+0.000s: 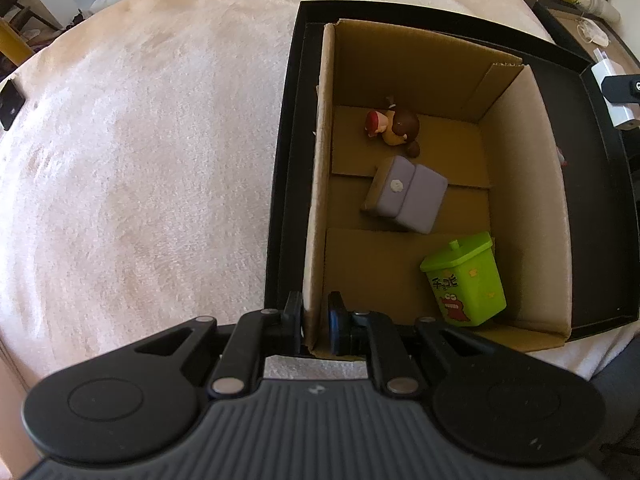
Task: Organize rigid objects
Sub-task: 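Carry the white charger with the right gripper and release it into the box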
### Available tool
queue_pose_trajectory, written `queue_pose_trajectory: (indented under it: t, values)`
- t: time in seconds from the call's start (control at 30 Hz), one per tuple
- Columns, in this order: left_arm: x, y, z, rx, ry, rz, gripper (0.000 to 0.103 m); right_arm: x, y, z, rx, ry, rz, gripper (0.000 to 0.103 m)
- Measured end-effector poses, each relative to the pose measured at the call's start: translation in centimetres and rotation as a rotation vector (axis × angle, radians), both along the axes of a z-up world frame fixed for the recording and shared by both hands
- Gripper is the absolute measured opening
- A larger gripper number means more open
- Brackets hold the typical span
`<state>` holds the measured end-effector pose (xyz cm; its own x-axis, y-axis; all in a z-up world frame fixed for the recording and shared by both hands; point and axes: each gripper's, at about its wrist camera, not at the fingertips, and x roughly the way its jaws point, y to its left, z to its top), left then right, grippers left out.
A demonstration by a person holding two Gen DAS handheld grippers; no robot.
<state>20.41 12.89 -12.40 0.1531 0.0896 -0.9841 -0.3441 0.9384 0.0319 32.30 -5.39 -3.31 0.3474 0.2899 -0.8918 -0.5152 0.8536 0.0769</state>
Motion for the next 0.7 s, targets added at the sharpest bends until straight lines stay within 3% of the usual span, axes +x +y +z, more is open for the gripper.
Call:
queue_pose_trajectory:
  t: [0.37,0.7]
  values:
    - [-0.5,1.0,0.2,-0.049,-0.031,0.023,0.012,-2.1,3.9,1.7,-0.01,-0.014,0.071,0.036]
    - [-0.9,1.8,0.1,-0.083,-0.054,0.029,0.012,-3.4,7.6,1.3,-0.016,0.002,0.131,0.036]
